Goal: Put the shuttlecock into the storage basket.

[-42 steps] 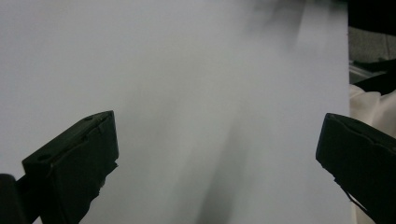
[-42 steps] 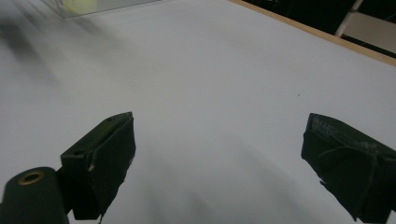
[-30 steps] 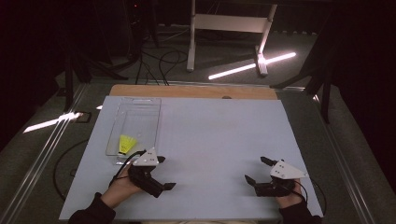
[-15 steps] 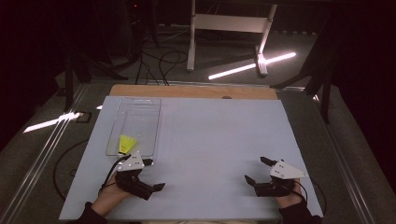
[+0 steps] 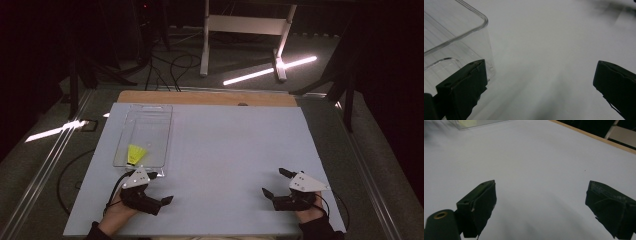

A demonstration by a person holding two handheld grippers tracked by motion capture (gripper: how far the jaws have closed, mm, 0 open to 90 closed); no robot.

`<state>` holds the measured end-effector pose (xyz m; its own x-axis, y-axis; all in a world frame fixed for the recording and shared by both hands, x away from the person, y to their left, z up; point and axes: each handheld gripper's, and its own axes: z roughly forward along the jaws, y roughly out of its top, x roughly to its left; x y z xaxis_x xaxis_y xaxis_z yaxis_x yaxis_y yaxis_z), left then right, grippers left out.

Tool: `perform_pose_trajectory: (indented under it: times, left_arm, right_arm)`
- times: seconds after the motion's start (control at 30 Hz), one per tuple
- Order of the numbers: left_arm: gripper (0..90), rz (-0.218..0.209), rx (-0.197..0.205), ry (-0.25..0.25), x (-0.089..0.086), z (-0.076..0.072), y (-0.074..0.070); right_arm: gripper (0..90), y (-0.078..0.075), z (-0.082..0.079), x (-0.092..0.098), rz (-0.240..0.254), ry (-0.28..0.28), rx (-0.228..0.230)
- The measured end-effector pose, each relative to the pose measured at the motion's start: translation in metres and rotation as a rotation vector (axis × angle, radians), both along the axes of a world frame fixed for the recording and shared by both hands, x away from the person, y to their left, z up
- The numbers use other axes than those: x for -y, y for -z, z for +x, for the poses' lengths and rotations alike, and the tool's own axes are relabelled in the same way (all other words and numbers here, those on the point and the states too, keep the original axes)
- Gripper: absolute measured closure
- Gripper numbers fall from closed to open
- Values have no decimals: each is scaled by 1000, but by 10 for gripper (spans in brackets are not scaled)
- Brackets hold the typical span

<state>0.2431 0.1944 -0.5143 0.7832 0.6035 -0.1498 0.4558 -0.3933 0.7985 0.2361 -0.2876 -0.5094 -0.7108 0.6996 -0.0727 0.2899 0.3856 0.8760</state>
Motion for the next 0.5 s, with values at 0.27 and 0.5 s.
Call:
perform_pose_trajectory:
  times: [0.27, 0.5]
  left_arm:
    - [1, -33, 51, -14, -3, -1, 1]
    - [2, -28, 38, -34, -4, 0, 2]
  right_arm:
    - [98, 0, 0, 0, 2, -1, -4]
    - [99, 0, 0, 0, 10, -5, -7]
